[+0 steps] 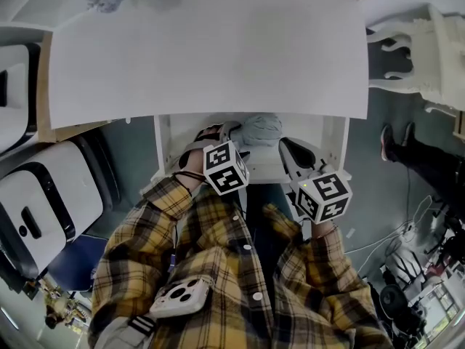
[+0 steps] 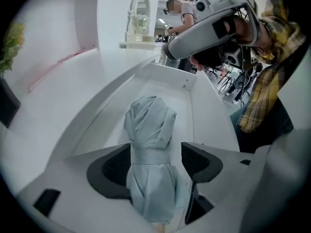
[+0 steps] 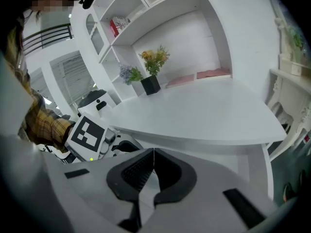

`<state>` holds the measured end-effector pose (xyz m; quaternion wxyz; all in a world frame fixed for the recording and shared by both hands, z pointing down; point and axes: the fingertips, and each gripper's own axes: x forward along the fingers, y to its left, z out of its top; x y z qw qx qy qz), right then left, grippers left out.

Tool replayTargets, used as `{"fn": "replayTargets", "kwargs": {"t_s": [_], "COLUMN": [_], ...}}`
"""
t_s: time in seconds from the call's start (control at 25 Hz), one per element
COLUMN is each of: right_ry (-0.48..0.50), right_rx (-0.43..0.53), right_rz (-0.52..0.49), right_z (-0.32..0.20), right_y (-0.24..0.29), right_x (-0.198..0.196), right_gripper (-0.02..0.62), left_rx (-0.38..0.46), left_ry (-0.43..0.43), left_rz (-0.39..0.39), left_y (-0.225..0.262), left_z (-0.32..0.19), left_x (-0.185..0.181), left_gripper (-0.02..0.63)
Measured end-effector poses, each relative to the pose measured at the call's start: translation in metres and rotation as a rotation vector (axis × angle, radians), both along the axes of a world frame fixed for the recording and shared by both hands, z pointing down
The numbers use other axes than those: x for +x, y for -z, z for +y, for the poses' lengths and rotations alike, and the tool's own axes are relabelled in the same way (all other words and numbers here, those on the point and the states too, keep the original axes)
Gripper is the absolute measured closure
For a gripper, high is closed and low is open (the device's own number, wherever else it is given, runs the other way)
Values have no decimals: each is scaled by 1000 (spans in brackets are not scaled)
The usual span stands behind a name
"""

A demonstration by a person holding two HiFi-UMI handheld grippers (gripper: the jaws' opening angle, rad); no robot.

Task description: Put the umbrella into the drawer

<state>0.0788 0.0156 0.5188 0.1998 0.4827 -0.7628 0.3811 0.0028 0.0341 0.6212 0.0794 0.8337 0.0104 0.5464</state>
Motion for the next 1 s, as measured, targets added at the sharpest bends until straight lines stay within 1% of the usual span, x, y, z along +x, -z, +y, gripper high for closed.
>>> {"fn": "replayTargets", "kwargs": {"t_s": [0.28, 0.44, 0.76, 0.88, 1.0], "right_ry": [36, 51, 92, 106, 121], "right_rx": [49, 85, 172, 204, 231], "right_rz": [5, 7, 12, 17, 19], "right_z": [-8, -14, -31, -37, -38], "right_y": [17, 33, 68, 80, 92], "right_x": [-4, -7, -11, -12, -17], "right_gripper": [578, 577, 578, 578, 578], "left_rx": [40, 48, 105, 139, 169], "left_ry": [61, 87, 138, 176, 234], "left_rz": [25, 41, 96, 116, 146], "left_y": [23, 39, 85, 100, 118], "left_z": [-6, -5, -7, -13, -17], "left_x": [-2, -3, -1, -3, -7], "left_gripper": [279, 279, 279, 279, 284]}}
